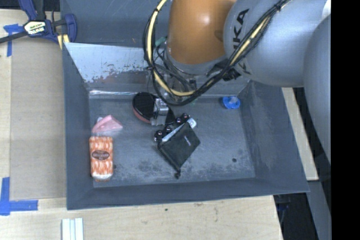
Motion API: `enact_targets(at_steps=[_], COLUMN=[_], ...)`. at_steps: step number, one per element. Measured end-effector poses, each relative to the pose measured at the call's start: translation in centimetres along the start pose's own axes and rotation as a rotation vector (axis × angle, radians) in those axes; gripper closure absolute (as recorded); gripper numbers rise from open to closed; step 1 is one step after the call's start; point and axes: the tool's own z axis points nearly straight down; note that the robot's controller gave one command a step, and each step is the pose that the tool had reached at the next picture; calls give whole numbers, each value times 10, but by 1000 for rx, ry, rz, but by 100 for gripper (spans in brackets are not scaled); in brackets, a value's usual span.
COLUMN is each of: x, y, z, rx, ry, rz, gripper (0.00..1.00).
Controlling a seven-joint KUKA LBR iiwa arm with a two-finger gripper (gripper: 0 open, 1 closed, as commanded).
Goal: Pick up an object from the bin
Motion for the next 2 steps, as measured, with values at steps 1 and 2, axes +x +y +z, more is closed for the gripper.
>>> enact_targets(at_steps=[1, 2], x=[-2, -19], y=[-1, -24], z=[-5, 86], rx=[-1, -2], ry=[-9, -7], rz=[3, 146], gripper=[0, 0])
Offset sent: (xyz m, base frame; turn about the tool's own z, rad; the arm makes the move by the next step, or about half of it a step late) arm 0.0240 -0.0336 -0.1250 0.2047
